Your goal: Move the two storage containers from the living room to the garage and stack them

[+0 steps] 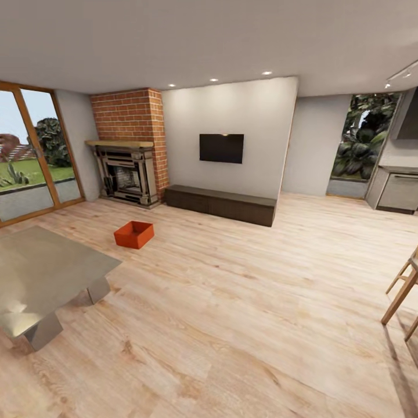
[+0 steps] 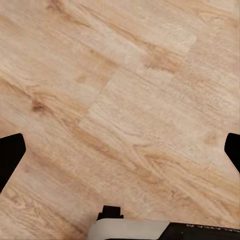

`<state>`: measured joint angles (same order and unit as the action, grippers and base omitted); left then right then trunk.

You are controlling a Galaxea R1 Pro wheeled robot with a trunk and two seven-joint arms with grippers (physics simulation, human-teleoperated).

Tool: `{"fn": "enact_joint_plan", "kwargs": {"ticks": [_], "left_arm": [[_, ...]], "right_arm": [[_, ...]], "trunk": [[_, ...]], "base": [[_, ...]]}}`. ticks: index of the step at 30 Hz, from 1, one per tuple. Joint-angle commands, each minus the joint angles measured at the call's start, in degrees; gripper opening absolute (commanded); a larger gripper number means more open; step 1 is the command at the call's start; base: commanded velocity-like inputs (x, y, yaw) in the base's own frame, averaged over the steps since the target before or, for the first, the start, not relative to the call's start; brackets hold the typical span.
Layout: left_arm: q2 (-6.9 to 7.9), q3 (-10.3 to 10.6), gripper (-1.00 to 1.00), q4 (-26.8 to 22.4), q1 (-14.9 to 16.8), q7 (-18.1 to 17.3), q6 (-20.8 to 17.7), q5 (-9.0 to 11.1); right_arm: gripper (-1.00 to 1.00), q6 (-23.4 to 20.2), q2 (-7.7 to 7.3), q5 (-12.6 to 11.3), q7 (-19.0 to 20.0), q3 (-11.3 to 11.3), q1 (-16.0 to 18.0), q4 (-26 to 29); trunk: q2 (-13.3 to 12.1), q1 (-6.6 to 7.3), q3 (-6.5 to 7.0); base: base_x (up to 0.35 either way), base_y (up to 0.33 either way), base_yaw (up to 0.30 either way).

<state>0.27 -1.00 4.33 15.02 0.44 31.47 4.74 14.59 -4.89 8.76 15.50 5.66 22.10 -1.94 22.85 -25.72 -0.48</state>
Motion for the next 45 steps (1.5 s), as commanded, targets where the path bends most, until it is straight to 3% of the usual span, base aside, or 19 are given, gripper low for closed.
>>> {"fn": "enact_joint_plan", "kwargs": {"ticks": [1, 45], "left_arm": [[0.00, -0.06, 1.00, 0.22, 0.08, -0.09, 0.35, 0.27], [0.00, -0.06, 1.00, 0.23, 0.07, -0.09, 0.34, 0.27]], "right_arm": [[1.00, 0.35, -0.03, 0.55, 0.08, 0.50, 0.07, -0.21], [1.00, 0.44, -0.03, 0.47, 0.06, 0.50, 0.06, -0.25]], "trunk": [[0.07, -0.06, -0.05], [0.07, -0.06, 0.17]], "base": [[0.318, -0.021, 0.000], [0.320, -0.001, 0.000]]}}
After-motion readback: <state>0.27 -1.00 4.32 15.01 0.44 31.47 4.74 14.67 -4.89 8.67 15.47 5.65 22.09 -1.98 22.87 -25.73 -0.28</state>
